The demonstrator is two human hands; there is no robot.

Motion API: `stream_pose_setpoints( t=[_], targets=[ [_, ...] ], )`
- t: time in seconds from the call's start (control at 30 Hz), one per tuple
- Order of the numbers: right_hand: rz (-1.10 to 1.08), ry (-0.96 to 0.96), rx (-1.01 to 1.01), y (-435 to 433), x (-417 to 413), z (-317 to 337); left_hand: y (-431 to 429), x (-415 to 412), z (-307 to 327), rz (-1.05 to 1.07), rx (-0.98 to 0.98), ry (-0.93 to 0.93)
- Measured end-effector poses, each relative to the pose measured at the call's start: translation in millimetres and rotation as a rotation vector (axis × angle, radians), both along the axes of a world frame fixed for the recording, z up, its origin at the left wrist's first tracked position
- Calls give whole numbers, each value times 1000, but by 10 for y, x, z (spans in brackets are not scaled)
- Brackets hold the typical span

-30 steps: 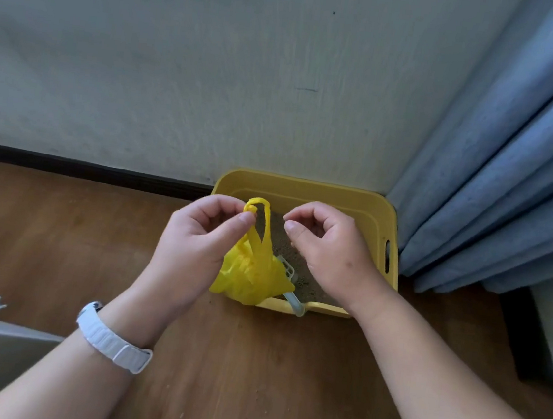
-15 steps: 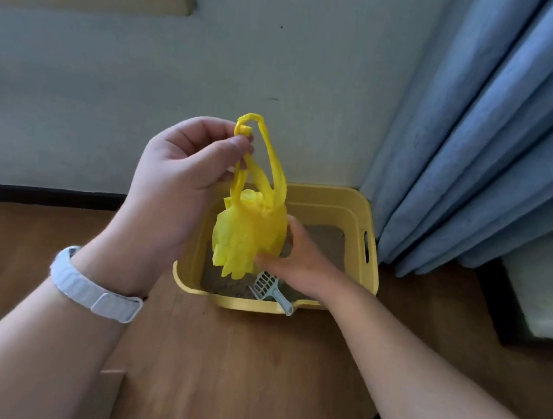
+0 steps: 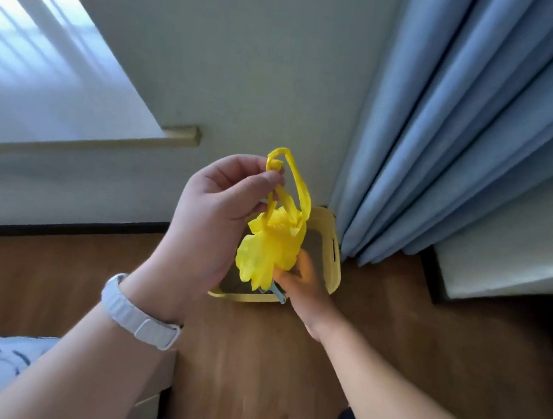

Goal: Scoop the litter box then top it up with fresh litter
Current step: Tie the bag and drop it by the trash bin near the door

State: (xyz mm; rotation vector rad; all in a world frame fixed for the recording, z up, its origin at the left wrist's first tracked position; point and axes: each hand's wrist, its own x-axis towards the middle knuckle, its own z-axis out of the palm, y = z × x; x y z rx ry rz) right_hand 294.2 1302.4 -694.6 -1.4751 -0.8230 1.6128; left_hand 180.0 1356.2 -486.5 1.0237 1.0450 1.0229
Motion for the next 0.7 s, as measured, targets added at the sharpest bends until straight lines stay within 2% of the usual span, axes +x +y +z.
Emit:
stream_pose_setpoints(
  t=[0.2, 0.4, 0.57, 0.7],
  targets=[
    [-69, 0, -9, -249, 164, 1542, -134, 233, 1501, -67, -31, -25],
    [-122, 2, 80, -355, 371, 2735, -325, 467, 2708, -126, 14, -35],
    [-121, 35, 139, -457, 539, 3468, -476, 606, 3436, -124, 73, -42],
    [-124, 69, 122, -543, 675, 3764, -583, 709, 3798, -123, 118, -36]
  ],
)
